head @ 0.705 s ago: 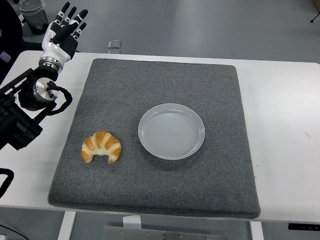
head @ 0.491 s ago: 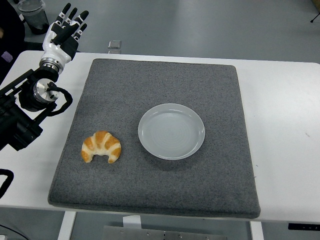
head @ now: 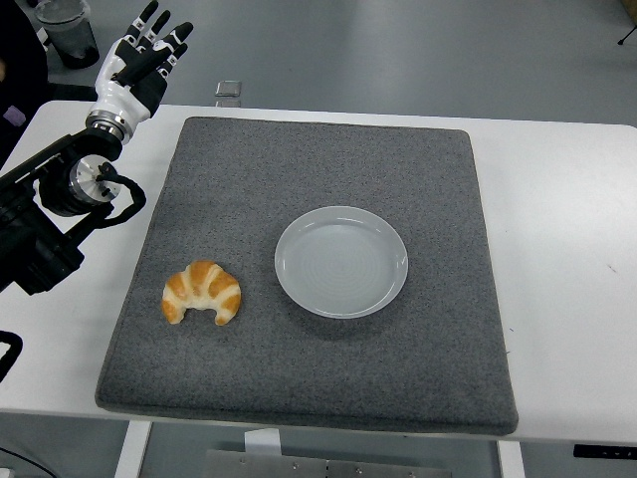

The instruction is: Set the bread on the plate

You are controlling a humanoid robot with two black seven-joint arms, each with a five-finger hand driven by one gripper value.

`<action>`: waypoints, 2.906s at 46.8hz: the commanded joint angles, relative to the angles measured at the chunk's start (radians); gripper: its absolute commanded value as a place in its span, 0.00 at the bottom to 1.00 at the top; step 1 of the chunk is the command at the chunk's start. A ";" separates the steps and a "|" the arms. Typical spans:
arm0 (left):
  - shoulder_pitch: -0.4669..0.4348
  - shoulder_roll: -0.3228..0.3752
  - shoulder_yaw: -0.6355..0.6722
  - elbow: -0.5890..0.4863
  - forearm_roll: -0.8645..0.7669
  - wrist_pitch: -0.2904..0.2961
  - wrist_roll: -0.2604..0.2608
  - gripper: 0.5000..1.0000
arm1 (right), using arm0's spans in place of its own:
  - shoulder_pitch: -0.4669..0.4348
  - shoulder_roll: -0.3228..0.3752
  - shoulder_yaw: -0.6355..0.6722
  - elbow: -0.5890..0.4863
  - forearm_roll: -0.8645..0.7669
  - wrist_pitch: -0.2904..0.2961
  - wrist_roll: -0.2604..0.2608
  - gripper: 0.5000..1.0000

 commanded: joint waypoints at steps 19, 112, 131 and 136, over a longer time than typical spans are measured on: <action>-0.070 0.137 0.151 -0.132 0.271 -0.001 0.011 1.00 | 0.000 0.000 0.000 0.000 0.000 0.000 0.000 0.86; -0.393 0.666 0.870 -0.770 1.012 -0.314 0.205 1.00 | 0.000 0.000 0.000 0.000 0.000 0.000 -0.001 0.86; -0.367 0.634 0.872 -0.768 1.074 -0.281 0.205 1.00 | 0.002 0.000 0.000 0.000 -0.001 -0.001 -0.001 0.86; -0.339 0.632 0.870 -0.768 1.126 -0.264 0.205 1.00 | 0.000 0.000 0.000 0.000 0.000 -0.001 0.000 0.86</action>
